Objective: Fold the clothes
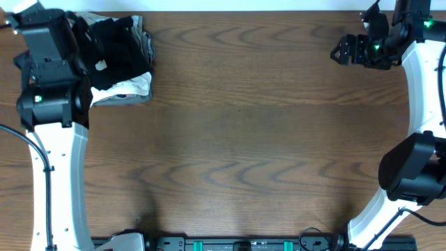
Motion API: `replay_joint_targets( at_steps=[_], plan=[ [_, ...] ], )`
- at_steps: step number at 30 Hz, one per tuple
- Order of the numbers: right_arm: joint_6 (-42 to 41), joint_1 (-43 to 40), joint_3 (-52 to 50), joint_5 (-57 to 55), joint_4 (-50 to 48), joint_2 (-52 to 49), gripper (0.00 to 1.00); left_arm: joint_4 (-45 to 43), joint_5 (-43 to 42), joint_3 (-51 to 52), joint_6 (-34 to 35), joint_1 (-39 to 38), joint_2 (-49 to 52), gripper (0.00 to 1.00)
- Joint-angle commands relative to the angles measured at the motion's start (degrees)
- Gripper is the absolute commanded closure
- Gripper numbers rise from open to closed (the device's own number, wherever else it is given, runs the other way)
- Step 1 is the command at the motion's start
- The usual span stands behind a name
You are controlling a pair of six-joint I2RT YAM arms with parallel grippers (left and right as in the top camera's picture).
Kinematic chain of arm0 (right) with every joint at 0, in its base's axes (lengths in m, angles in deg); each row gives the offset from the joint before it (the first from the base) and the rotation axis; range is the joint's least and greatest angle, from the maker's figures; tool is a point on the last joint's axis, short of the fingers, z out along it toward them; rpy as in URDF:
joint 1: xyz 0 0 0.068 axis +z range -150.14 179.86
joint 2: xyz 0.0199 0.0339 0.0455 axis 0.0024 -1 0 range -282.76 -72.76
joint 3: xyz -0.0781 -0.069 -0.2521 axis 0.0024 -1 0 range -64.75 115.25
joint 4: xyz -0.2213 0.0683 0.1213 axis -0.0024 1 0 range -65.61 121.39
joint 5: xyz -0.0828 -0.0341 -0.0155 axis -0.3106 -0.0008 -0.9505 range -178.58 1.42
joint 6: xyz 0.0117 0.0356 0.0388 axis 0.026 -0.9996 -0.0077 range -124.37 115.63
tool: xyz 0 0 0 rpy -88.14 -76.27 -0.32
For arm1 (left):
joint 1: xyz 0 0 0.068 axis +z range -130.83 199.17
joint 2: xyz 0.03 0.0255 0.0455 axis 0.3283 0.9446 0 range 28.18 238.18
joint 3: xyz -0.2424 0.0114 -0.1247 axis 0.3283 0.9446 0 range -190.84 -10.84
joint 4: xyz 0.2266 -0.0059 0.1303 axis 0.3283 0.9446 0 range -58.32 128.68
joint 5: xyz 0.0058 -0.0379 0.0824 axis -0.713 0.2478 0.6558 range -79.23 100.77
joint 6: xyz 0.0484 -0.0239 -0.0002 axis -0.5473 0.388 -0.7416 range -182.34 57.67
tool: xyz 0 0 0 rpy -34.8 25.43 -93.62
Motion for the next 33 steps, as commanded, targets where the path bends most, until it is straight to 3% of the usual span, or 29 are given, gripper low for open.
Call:
replay_joint_targets(
  at_steps=[1,7,24,33],
  plan=[
    [0.9,-1.1,1.3,-0.1,-0.6,2.8,0.07,3.3,0.1,0.2,0.5,0.0,1.4,0.02],
    [2.1,-0.9,6.7,0.5,-0.6,8.4,0.01,8.0,0.1,0.2,0.5,0.0,1.8,0.02],
    [-1.1,2.9,9.7,5.5,3.5,28.4,0.01,8.5,0.1,0.2,0.5,0.0,1.8,0.02],
    [0.9,2.8,9.6,-6.5,6.9,29.3,0.01,8.5,0.1,0.2,0.5,0.0,1.8,0.02]
  ],
)
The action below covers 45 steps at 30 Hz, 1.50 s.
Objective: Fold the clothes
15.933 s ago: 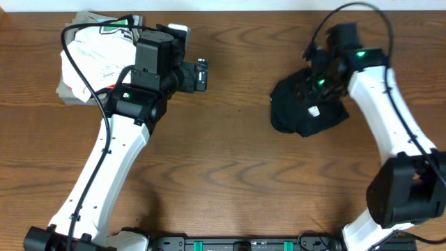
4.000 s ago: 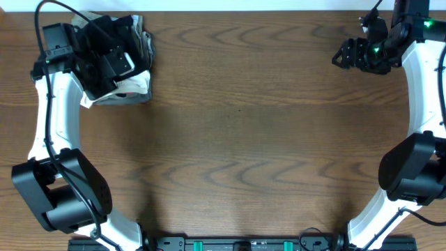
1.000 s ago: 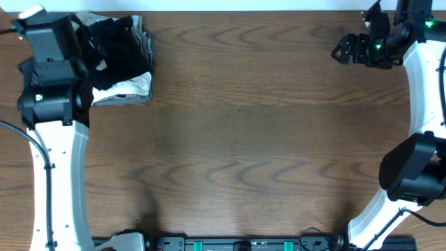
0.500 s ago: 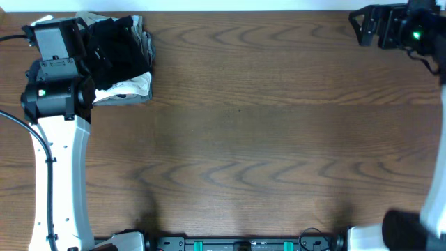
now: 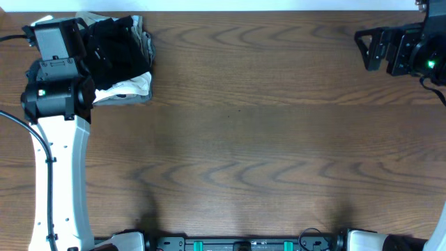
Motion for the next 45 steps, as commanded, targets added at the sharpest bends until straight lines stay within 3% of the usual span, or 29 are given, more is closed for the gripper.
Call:
replay_joint_targets(
  at_steps=[1,6,15,29,37,45],
  plan=[
    [0.7,0.1,-0.4,-7.7,-0.9,0.7,0.01,0.1,0.3,0.0,0.5,0.0,0.0,0.02],
    [0.7,0.0,-9.0,-11.5,-8.2,7.3,0.01,0.1,0.3,0.0,0.5,0.0,0.0,0.02],
    [0.7,0.0,-48.5,-10.8,-37.5,30.6,0.01,0.1,0.3,0.0,0.5,0.0,0.0,0.02],
    [0.4,0.1,-95.0,-11.2,-58.1,61.8,0.01,0.1,0.3,0.0,0.5,0.0,0.0,0.02],
    [0.4,2.0,-109.3,-10.8,-63.3,74.4,0.01,0.1,0.3,0.0,0.5,0.0,0.0,0.02],
    [0.5,3.3,-117.6,-9.7,-67.7,79.6,0.01,0.1,0.3,0.0,0.5,0.0,0.0,0.02]
  ],
)
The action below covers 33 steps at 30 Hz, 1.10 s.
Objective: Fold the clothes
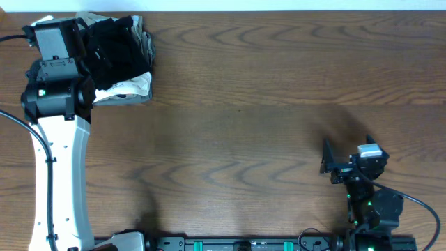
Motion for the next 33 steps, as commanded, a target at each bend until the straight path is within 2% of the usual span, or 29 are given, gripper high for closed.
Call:
replay_joint_targets(
  at_steps=[1,6,33],
  plan=[
    [0.1,0.9,-2.6,1.6,-1.4,2.4,0.01,0.1,0.3,0.0,0.5,0.0,0.0,0.02],
    [0.2,1.9,-3.1,1.4,-0.6,6.4,0.01,0.1,0.3,0.0,0.5,0.0,0.0,0.02],
    [0.4,4.2,-3.1,1.4,-0.5,6.3,0.01,0.0,0.3,0.0,0.5,0.0,0.0,0.02]
  ],
)
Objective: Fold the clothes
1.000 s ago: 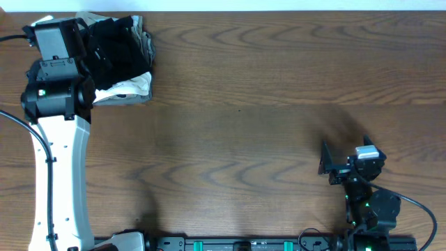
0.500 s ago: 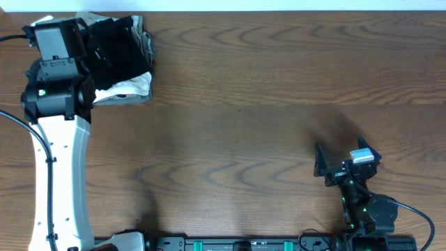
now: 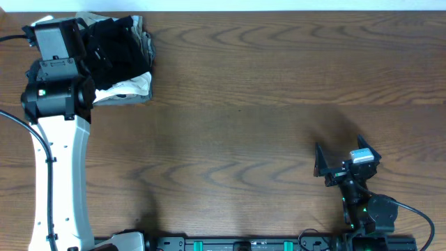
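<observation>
A pile of clothes [image 3: 118,56] sits at the table's far left corner, with a black garment on top and white and grey cloth [image 3: 134,88] showing underneath. My left gripper [image 3: 92,47] reaches into the pile's left side. Its fingers merge with the black cloth, so their state is unclear. Low near the front right edge, my right gripper [image 3: 320,162] points left with its fingers apart and nothing between them, far from the clothes.
The brown wooden table [image 3: 237,125] spans the view. The left arm's white link [image 3: 59,174] runs down the left side. A black and green rail [image 3: 237,244] lines the front edge.
My right gripper has shifted slightly left and its wrist has tilted. The left arm and the pile of clothes look unchanged.
My left wrist first sat turned over the pile's left edge, then settled into its present pose beside the black garment. My right gripper was at the far right corner for two moments, then down by the front right edge, where it remains.
</observation>
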Motion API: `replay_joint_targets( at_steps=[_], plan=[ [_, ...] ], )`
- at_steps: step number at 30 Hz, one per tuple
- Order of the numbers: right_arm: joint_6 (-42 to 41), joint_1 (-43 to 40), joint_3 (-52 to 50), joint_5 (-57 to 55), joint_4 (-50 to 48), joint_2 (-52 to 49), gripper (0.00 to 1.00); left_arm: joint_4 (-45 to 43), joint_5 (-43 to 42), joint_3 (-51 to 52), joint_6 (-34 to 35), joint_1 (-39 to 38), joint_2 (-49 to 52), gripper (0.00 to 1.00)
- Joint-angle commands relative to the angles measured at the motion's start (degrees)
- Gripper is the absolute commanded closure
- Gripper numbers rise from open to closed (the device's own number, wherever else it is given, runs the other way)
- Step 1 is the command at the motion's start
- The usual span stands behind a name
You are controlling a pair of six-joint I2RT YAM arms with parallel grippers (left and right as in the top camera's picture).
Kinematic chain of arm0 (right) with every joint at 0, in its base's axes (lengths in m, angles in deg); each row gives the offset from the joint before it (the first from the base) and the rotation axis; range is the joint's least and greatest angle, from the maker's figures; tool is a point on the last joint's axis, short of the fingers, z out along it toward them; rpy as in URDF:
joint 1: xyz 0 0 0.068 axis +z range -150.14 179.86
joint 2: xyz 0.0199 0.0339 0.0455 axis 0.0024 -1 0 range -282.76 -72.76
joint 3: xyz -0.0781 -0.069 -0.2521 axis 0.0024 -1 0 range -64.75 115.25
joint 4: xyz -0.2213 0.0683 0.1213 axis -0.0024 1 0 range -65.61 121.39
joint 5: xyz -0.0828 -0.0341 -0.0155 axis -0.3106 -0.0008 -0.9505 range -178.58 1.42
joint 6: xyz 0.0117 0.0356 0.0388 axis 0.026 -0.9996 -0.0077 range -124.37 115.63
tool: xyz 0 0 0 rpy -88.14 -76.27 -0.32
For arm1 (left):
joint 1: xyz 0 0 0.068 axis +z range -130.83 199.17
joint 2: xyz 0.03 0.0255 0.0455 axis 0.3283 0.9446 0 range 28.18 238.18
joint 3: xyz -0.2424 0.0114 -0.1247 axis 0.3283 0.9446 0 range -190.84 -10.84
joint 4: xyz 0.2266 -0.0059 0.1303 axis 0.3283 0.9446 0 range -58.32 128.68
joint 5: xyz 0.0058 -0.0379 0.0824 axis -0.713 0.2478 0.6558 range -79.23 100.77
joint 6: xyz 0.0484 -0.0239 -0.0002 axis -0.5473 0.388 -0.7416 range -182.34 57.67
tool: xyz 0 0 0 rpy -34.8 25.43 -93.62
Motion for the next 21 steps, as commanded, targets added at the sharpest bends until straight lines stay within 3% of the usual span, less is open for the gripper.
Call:
replay_joint_targets(
  at_steps=[1,10,15,18,21],
  plan=[
    [0.3,0.6,-0.2,0.3,0.1,0.4,0.01,0.1,0.3,0.0,0.5,0.0,0.0,0.02],
    [0.3,0.6,-0.2,0.3,0.1,0.4,0.01,0.1,0.3,0.0,0.5,0.0,0.0,0.02],
    [0.3,0.6,-0.2,0.3,0.1,0.4,0.01,4.3,-2.3,0.9,0.9,-0.1,-2.5,0.02],
    [0.3,0.6,-0.2,0.3,0.1,0.4,0.01,3.0,-6.3,4.2,1.4,-0.1,-6.4,0.02],
    [0.3,0.6,-0.2,0.3,0.1,0.4,0.01,-4.4,-11.8,11.4,1.4,-0.1,-12.0,0.02]
  ],
)
